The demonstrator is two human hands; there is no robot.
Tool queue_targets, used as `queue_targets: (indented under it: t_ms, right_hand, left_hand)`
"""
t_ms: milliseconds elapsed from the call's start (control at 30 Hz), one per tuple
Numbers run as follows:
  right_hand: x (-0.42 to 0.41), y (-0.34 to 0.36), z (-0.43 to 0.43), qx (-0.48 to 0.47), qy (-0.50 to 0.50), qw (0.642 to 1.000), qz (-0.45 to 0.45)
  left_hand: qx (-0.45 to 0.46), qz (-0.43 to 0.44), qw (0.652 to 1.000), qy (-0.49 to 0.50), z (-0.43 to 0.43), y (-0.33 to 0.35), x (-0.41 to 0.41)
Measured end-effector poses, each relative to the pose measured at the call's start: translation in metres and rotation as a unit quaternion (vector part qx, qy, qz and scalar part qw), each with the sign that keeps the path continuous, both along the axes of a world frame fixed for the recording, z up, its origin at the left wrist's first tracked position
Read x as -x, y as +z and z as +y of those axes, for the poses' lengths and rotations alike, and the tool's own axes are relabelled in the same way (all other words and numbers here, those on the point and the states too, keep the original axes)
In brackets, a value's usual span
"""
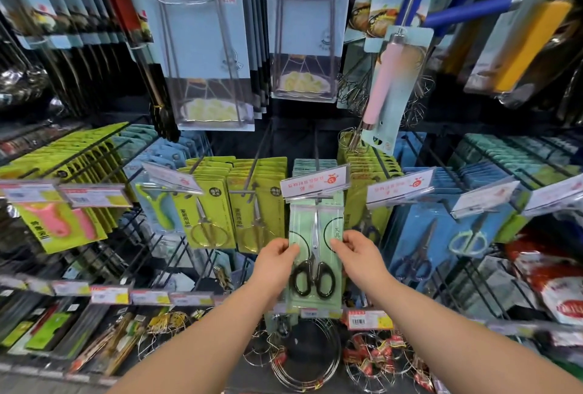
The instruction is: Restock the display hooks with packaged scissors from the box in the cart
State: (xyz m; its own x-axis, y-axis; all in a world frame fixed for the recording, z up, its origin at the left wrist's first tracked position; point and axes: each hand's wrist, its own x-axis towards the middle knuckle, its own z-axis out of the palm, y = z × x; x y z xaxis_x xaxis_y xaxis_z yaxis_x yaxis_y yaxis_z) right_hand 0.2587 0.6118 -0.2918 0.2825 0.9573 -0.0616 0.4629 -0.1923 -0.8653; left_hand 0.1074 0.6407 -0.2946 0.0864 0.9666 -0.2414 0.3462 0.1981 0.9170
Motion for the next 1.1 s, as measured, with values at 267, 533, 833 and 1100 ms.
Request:
queue_targets:
  t_ms: [267,533,833,1100]
  right_hand:
    - [-0.012,-0.007,0.036,0.032,-0.015,0.998,-0.045]
    - [-0.018,-0.011,0.067,0.084,-0.044,0.990,-0.101]
    - [-0.017,-0.005,0.077,0.096,-0.047,0.981,-0.163]
    - [-0.013,0.004,0.069,0.110,-0.082,0.984,-0.112]
  left_hand:
    - [-0.034,0.092,0.995,-0.002,0.037,-0.004,-0.012]
    - [-0.054,0.228,0.972,-0.021,0.075,-0.009,-0.021]
    - [-0.055,0.301,0.951,-0.036,0.087,-0.003,-0.025]
    - [-0.040,0.254,0.965,-0.058,0.084,0.001,-0.017]
